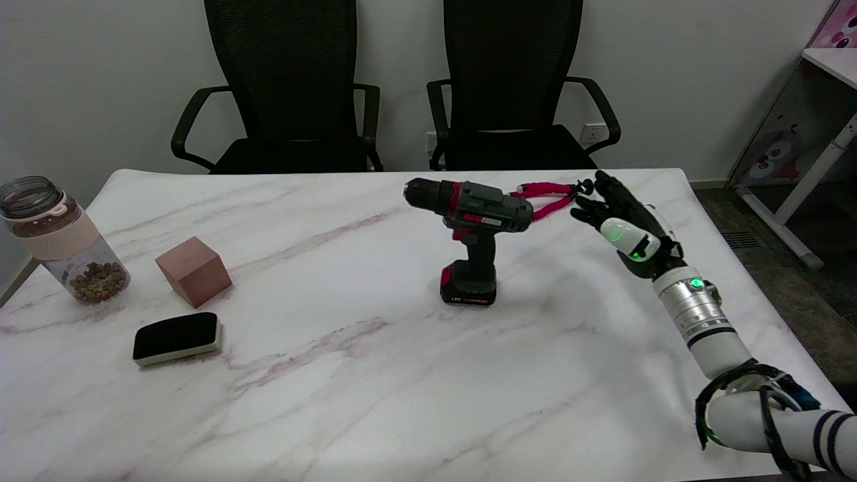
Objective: Pick up the power screwdriver.
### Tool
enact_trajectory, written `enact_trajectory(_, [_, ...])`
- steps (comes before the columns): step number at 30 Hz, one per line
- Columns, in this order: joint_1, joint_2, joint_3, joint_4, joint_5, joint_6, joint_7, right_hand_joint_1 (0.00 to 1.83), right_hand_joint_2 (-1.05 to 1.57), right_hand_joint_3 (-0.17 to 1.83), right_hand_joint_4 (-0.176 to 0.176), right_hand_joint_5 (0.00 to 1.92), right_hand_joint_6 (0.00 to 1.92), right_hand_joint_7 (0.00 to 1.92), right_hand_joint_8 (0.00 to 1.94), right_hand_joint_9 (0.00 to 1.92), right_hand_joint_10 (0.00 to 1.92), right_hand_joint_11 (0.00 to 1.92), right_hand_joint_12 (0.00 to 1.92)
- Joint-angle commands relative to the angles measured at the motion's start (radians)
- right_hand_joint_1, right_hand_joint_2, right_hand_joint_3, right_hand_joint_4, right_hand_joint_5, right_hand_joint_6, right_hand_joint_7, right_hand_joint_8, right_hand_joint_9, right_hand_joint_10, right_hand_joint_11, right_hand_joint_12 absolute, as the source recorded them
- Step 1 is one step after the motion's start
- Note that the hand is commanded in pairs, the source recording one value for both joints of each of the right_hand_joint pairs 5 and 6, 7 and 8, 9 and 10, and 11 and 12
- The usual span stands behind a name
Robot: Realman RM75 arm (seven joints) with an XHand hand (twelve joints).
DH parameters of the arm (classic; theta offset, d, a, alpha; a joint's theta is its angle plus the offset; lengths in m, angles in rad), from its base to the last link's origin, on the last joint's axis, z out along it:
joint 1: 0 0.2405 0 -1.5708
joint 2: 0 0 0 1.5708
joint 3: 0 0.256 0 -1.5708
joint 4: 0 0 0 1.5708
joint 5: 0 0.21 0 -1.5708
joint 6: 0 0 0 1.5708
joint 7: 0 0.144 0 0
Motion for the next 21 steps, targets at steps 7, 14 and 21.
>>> enact_trajectory(7, [0.216,-0.160,-0.162,0.158,-0.013,-0.108,0.018,0.92,-0.20,0.65,0.021,0.11,0.11,0.11,0.11,0.34,0.34,0.45,0.45])
enact_trajectory(14, [0.222,-0.162,-0.188,0.133,-0.018,-0.099,0.018,0.92,-0.17,0.59,0.021,0.12,0.12,0.12,0.12,0.34,0.34,0.45,0.45])
enact_trajectory(21, [0.224,-0.165,-0.196,0.090,-0.053,-0.093,0.004,0.95,-0.16,0.60,0.020,0.12,0.12,0.12,0.12,0.35,0.35,0.47,0.47])
